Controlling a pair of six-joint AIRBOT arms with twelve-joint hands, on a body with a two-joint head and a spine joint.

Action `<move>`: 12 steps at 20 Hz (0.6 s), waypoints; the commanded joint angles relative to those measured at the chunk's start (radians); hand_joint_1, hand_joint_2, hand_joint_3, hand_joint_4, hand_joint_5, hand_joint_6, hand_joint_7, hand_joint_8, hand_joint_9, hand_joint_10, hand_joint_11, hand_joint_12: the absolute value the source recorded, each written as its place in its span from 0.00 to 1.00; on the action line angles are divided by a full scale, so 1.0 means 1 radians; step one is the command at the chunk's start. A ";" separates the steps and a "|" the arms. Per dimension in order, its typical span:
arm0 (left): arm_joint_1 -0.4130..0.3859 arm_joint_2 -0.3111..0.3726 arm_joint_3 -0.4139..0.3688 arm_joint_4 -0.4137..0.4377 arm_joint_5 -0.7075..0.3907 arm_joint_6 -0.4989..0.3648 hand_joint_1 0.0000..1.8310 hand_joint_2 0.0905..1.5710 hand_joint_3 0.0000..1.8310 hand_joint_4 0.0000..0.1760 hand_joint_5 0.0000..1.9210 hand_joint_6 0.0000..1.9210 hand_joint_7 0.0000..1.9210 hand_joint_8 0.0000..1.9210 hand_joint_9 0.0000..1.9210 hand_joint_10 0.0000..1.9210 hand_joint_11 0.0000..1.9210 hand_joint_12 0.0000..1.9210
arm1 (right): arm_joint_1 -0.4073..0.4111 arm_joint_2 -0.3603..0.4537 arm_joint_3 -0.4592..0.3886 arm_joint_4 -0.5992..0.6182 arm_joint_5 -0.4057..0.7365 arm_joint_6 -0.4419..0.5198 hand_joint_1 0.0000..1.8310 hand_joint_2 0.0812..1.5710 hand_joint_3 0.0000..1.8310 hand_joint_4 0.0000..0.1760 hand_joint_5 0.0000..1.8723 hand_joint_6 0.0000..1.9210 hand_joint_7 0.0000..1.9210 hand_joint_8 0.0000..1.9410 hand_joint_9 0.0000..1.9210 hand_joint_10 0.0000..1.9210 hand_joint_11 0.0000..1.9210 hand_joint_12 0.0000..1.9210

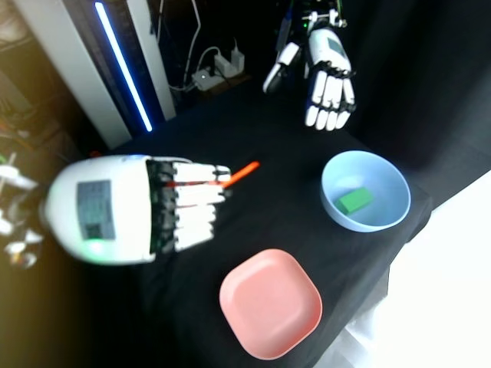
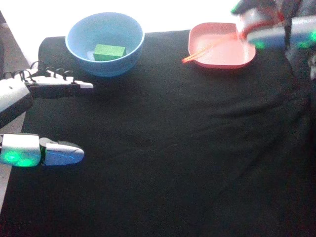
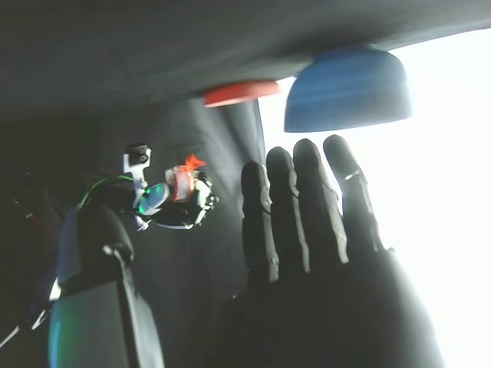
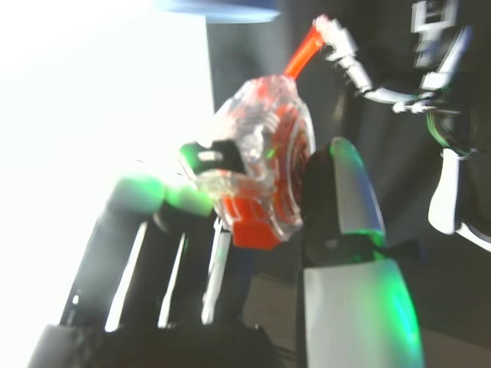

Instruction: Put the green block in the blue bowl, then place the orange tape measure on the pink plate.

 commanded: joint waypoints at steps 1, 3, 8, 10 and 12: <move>-0.007 0.003 0.001 -0.014 -0.124 -0.008 0.36 0.54 0.00 0.02 0.24 0.00 0.23 0.00 0.17 0.00 0.00 0.41 | 0.026 -0.025 0.023 0.059 0.048 0.006 0.77 0.63 0.00 0.00 0.56 0.45 0.69 0.14 0.59 0.48 0.53 0.52; -0.008 0.000 0.004 -0.014 -0.121 -0.008 0.36 0.54 0.00 0.01 0.24 0.00 0.22 0.00 0.16 0.00 0.00 0.36 | 0.050 -0.084 0.095 0.058 -0.034 0.006 0.77 0.63 0.00 0.00 0.58 0.40 0.73 0.03 0.59 0.50 0.56 0.49; -0.017 -0.012 0.013 -0.011 -0.113 -0.009 0.37 0.54 0.00 0.02 0.25 0.00 0.22 0.00 0.16 0.00 0.00 0.32 | 0.099 -0.236 0.283 -0.006 -0.283 0.010 0.82 0.64 0.00 0.00 0.53 0.48 0.72 0.00 0.61 0.41 0.44 0.75; -0.024 -0.019 0.019 -0.003 -0.109 -0.012 0.38 0.54 0.00 0.00 0.25 0.00 0.21 0.00 0.16 0.00 0.00 0.30 | 0.106 -0.282 0.340 -0.040 -0.343 0.029 0.76 0.63 0.00 0.00 0.57 0.44 0.76 0.01 0.57 0.48 0.16 0.43; -0.033 -0.028 0.028 0.006 -0.103 -0.022 0.40 0.54 0.00 0.02 0.26 0.00 0.22 0.00 0.17 0.00 0.00 0.30 | 0.110 -0.302 0.363 -0.053 -0.368 0.036 0.77 0.62 0.00 0.00 0.61 0.33 0.74 0.02 0.61 0.46 0.38 0.56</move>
